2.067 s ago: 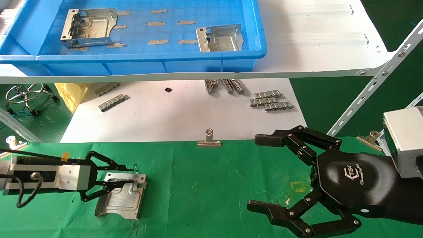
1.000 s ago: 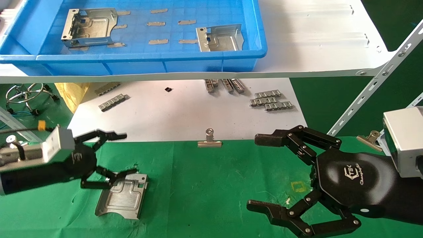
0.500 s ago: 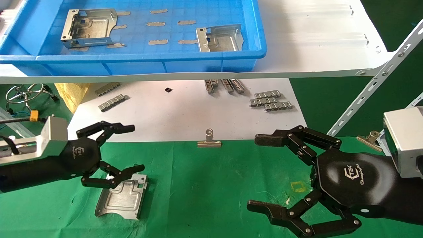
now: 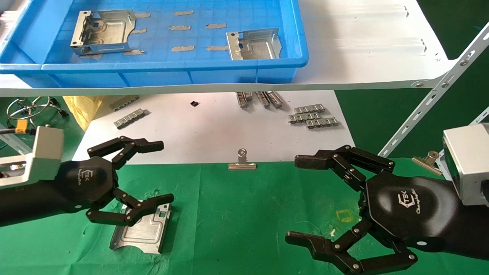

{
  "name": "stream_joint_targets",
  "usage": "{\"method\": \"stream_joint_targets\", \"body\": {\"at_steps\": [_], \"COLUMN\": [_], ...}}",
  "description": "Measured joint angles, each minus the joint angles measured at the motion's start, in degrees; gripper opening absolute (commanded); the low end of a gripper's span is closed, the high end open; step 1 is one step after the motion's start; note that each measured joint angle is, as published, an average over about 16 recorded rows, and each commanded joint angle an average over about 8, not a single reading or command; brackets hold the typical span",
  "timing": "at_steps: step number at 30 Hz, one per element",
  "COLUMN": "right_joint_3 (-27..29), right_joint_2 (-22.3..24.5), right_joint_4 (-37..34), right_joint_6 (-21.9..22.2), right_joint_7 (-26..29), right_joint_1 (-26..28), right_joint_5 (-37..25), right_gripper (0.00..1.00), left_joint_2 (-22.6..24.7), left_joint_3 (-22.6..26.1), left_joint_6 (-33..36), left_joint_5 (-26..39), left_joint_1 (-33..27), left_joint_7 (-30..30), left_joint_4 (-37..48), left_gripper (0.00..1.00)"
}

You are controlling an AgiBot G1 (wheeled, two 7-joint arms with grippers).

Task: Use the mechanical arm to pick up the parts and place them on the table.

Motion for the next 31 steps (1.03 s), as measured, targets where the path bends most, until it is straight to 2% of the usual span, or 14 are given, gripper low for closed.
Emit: {"method": "stream_joint_targets", "body": {"at_steps": [21, 31], "right_joint_3": [0.0, 0.0], "right_joint_2": [0.0, 0.0], "right_joint_4": [0.0, 0.0], "right_joint_6": [0.0, 0.0], "right_joint_7": [0.0, 0.0], "right_joint_1": [0.0, 0.0], "right_joint_5": [0.0, 0.0], "right_gripper": [1.0, 1.0], "left_joint_2": [-4.7, -5.8], "left_joint_3": [-9.4, -11.5], "left_joint_6": [-2.0, -2.4], "left_joint_5": [-4.1, -5.1], "left_joint_1": [9.4, 11.5], "left_joint_7": [-17.4, -21.1], "left_joint_4": [-24.1, -29.6], "left_gripper": [1.0, 1.0]}}
